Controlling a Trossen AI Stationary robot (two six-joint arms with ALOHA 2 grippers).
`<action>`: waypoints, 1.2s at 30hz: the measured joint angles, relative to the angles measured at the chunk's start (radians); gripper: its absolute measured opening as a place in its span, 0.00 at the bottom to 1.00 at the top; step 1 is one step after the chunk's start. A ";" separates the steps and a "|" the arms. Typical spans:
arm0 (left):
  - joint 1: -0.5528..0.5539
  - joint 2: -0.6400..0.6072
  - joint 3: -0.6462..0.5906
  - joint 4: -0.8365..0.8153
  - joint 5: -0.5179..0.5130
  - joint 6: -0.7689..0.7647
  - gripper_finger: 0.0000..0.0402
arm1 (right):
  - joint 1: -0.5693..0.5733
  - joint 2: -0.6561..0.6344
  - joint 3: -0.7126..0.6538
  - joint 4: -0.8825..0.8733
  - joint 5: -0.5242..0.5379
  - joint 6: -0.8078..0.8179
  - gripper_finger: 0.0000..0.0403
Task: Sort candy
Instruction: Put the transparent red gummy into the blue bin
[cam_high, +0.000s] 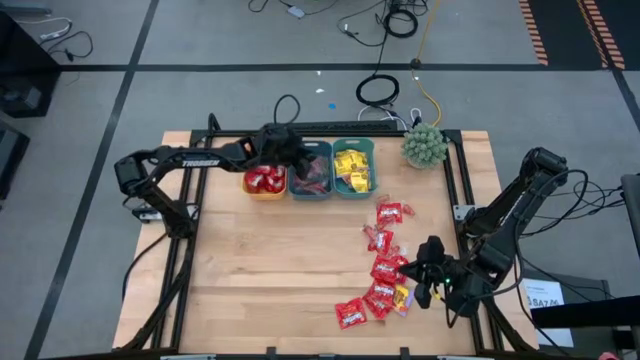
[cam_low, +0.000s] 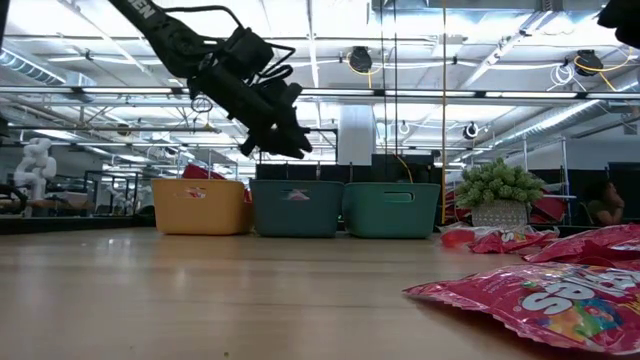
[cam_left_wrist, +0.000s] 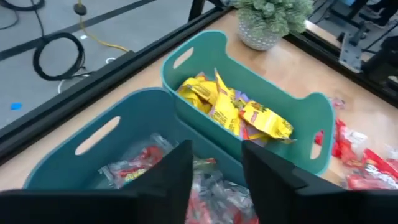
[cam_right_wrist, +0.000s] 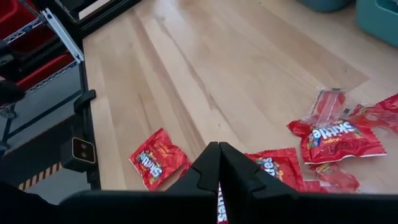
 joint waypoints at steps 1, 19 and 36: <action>0.003 0.000 0.000 0.001 0.004 0.000 0.39 | -0.001 0.000 0.000 0.000 0.000 -0.001 0.00; -0.003 0.001 0.001 0.143 -0.062 0.292 0.50 | -0.002 0.000 0.000 0.005 -0.004 -0.006 0.00; -0.101 -0.005 0.001 0.172 0.099 0.342 0.50 | -0.016 0.000 0.000 0.001 -0.004 -0.029 0.00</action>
